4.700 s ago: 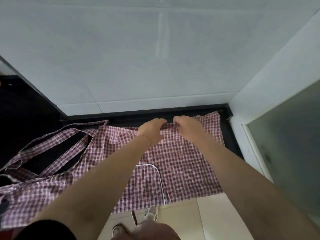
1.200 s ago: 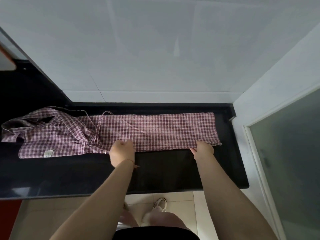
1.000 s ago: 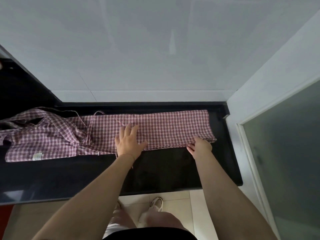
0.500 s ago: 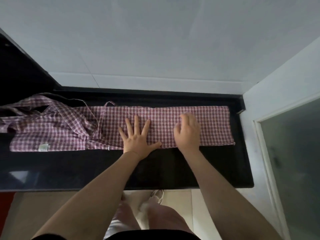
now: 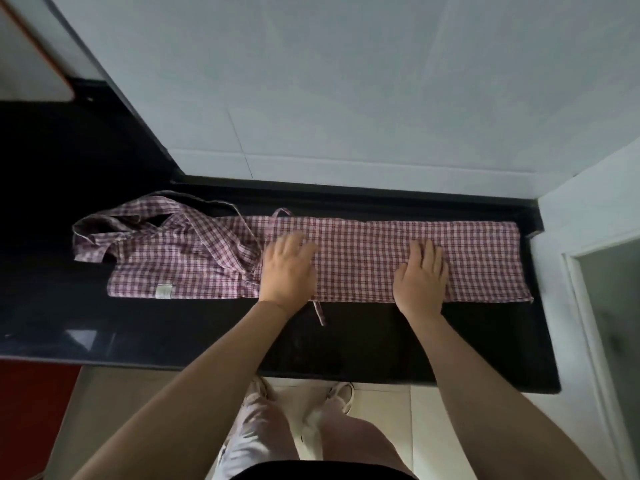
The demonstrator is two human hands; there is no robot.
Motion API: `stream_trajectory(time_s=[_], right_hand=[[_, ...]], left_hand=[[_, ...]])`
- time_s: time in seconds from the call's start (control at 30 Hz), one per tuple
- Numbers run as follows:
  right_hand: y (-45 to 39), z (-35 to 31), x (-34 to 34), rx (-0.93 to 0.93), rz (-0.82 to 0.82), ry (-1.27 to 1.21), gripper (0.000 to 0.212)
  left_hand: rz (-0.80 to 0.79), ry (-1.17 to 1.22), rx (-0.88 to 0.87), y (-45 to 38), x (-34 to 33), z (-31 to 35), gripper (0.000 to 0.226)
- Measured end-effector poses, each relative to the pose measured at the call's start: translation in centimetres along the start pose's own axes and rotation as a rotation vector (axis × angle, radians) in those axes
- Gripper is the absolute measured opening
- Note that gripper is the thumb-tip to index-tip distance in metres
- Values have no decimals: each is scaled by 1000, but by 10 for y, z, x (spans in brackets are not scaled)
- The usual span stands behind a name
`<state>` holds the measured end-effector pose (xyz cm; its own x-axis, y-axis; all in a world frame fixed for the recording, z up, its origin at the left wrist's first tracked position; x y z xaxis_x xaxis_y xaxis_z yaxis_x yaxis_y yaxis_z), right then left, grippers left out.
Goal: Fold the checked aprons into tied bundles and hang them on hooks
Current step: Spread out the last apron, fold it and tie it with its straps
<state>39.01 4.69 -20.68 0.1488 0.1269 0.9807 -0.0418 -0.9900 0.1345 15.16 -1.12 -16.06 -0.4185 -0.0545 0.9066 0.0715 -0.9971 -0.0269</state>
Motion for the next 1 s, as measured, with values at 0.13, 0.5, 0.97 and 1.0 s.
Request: stream_trajectory(time_s=[0.13, 0.5, 0.97, 1.0], right_hand=[[9, -71, 29, 120, 110, -203, 34], [25, -240, 22, -235, -726, -713, 57], [23, -272, 31, -265, -684, -782, 17], [21, -271, 36, -325, -690, -957, 10]], left_hand=[[228, 55, 256, 5, 37, -59, 43], [-402, 88, 125, 8, 52, -132, 54], [-485, 83, 106, 18, 50, -132, 72], [-482, 82, 108, 19, 49, -132, 72]])
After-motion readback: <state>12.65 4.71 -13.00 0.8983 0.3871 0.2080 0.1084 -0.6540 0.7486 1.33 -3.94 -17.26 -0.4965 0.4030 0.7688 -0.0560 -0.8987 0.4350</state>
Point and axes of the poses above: each hand's wrist, its own y-axis away from the middle knuckle, its own x-axis out of the back of the hand, z = x × y, the point moved 1 cm from there along -y, towards the middle knuckle
